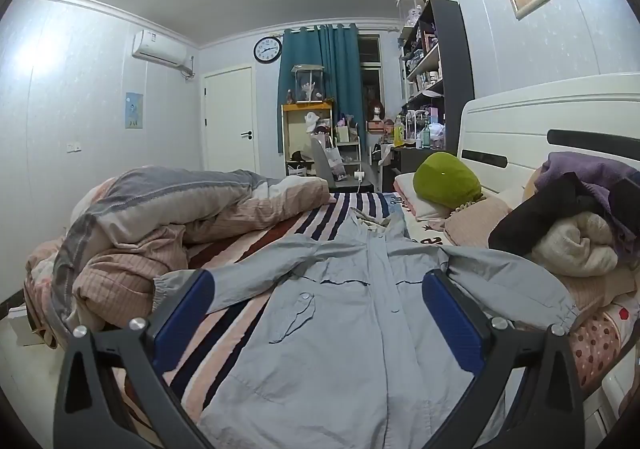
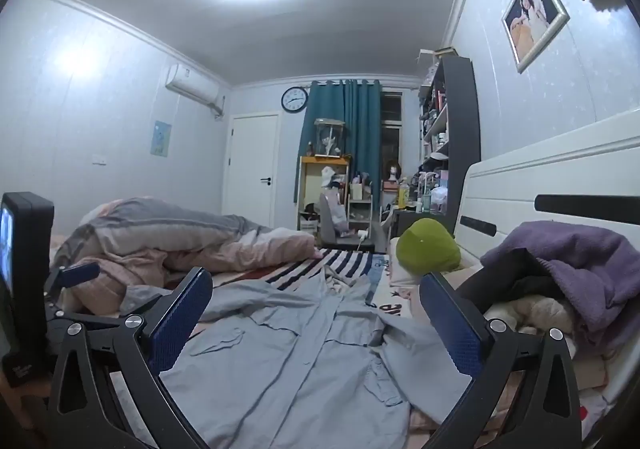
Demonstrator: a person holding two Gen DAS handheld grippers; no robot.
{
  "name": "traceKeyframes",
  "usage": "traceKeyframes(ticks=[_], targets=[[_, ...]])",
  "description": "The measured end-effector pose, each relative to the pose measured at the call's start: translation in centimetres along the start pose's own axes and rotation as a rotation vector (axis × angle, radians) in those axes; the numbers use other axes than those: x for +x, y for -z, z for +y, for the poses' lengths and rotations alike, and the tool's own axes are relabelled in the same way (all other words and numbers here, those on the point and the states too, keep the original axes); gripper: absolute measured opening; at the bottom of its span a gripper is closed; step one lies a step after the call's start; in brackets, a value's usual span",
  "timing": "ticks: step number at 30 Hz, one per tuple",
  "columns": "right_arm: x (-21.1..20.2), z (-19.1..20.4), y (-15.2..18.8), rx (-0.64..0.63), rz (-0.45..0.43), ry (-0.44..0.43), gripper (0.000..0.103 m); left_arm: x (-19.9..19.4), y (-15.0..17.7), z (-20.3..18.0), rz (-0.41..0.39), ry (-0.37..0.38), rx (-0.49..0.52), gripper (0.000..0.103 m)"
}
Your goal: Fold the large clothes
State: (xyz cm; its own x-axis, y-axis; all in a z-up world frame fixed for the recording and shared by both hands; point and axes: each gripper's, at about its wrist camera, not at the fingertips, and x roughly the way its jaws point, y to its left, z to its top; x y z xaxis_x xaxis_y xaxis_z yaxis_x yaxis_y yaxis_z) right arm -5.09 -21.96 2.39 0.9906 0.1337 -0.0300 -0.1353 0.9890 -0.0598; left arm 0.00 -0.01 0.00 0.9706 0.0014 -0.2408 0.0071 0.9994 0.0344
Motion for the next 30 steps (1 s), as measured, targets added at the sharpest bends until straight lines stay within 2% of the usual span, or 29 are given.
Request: traceKeyframes(ticks=[9,30], targets=[[0.2,-0.6,0.1,0.022,0.01,-0.006,0.103,-0.1,-0.1,-0.2,-0.004,-0.002,-0.008,0.102],[0.9,0.8,0.8,0.015,0.054,-0.014,0.103,0.3,0.3,0.4,-0.001,-0.006,-0.033,0.102]])
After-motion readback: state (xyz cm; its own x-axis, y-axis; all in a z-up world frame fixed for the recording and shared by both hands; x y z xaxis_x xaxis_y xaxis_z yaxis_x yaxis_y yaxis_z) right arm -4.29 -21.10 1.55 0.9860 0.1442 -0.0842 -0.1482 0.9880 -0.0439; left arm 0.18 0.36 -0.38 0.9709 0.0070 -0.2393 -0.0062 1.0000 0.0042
